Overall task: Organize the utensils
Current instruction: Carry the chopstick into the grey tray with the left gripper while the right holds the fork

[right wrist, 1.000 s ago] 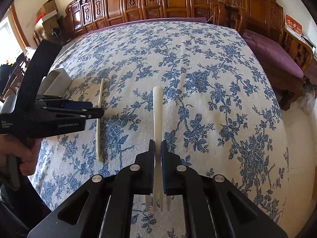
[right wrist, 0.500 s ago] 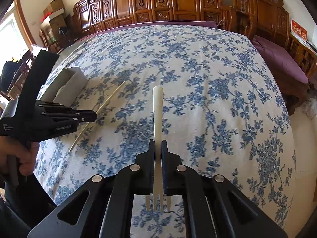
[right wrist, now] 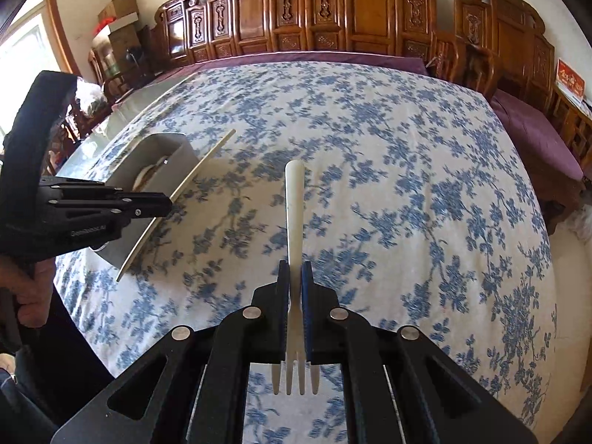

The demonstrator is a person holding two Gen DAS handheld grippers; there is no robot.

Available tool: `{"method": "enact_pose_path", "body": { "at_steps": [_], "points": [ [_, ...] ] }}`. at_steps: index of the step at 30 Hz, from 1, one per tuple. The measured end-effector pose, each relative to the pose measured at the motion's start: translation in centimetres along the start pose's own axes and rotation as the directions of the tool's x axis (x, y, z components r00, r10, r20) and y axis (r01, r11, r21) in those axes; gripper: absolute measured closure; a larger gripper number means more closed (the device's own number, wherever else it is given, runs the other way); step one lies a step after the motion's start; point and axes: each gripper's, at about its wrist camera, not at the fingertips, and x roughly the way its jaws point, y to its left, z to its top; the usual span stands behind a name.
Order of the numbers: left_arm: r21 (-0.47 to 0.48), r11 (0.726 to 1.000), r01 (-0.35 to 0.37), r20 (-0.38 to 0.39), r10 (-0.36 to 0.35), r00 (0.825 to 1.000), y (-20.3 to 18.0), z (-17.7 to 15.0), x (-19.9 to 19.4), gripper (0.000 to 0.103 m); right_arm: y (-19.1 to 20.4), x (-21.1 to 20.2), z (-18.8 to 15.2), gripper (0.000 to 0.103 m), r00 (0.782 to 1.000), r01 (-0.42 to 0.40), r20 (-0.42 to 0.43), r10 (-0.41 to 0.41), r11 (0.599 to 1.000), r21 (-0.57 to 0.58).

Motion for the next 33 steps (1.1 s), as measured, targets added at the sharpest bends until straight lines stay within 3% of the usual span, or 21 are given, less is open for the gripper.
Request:
{"method": "enact_pose_path", "body": {
  "at_steps": [17,33],
  "points": [
    [-0.021,1.000,0.010,0.085,-0.008,0.996,5.1,-0.9,-5.2,0.099,4.9,-0.5,1.9,0.095,0.999,-0.020,0.032,0.020,1.000,-0.020],
    [-0.032,0.999,-0.033,0.091,0.036,0.995,9.0,-0.7,-5.0,0.099,7.0,-0.8,2.7,0.095,0.998,-0.047,0.048,0.049,0.998,-0.032]
  ]
}}
